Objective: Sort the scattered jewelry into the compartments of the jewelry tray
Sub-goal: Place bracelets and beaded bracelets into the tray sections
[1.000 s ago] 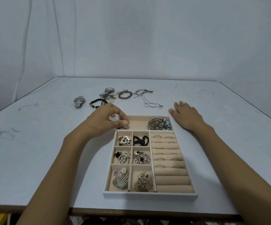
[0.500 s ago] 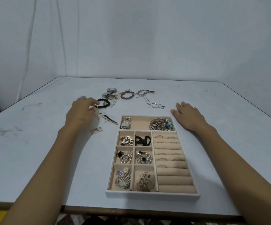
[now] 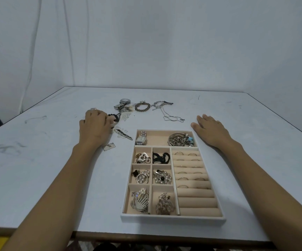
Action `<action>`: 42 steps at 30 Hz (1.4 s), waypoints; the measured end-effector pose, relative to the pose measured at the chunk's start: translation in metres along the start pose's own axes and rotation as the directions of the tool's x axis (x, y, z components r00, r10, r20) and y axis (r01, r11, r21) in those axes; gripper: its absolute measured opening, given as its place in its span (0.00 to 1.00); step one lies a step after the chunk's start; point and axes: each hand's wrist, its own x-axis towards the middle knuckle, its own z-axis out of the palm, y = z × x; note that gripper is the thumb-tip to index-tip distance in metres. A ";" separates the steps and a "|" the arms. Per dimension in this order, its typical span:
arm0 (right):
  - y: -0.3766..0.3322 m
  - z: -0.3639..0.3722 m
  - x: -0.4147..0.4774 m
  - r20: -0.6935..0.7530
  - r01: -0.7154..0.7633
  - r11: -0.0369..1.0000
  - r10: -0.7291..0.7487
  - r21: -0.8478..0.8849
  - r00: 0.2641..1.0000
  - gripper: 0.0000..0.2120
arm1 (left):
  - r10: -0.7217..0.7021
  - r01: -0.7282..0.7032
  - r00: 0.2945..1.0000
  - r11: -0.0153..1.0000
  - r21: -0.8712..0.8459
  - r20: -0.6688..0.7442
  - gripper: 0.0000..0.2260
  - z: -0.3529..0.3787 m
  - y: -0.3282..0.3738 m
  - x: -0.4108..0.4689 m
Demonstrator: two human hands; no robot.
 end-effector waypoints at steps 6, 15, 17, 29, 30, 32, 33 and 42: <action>-0.003 -0.003 -0.003 -0.004 0.003 1.000 -0.003 0.014 1.000 0.27 | -0.334 0.357 0.915 0.409 -0.840 0.226 0.20 -0.014 0.007 0.005; -0.014 -0.020 -0.002 0.003 -0.075 0.979 0.076 0.192 0.997 0.21 | -0.238 0.317 0.907 -0.156 -0.936 0.347 0.13 -0.034 0.019 0.007; -0.019 -0.026 0.006 -0.010 -0.097 0.968 0.103 0.231 0.995 0.22 | -0.236 0.310 0.912 -0.145 -0.940 0.337 0.13 -0.034 0.019 0.006; -0.137 -0.011 0.074 -0.066 0.198 0.974 -0.205 -0.108 0.976 0.20 | -0.261 0.381 0.904 0.137 -0.914 0.338 0.12 -0.023 0.021 0.005; -0.143 -0.006 0.077 -0.086 0.212 0.963 -0.229 -0.167 0.970 0.21 | -0.261 0.376 0.907 0.143 -0.916 0.331 0.12 -0.023 0.022 0.004; -0.152 0.004 0.081 -0.111 0.230 0.939 -0.265 -0.257 0.958 0.21 | -0.252 0.365 0.914 0.161 -0.917 0.319 0.12 -0.023 0.023 0.005; -0.155 0.008 0.082 -0.126 0.236 0.926 -0.282 -0.295 0.951 0.19 | -0.245 0.360 0.917 0.171 -0.917 0.314 0.12 -0.022 0.023 0.005; -0.155 -0.016 0.082 -0.039 0.112 0.856 -0.107 0.505 0.993 0.16 | -0.231 0.354 0.923 0.200 -0.914 0.307 0.13 -0.022 0.026 0.006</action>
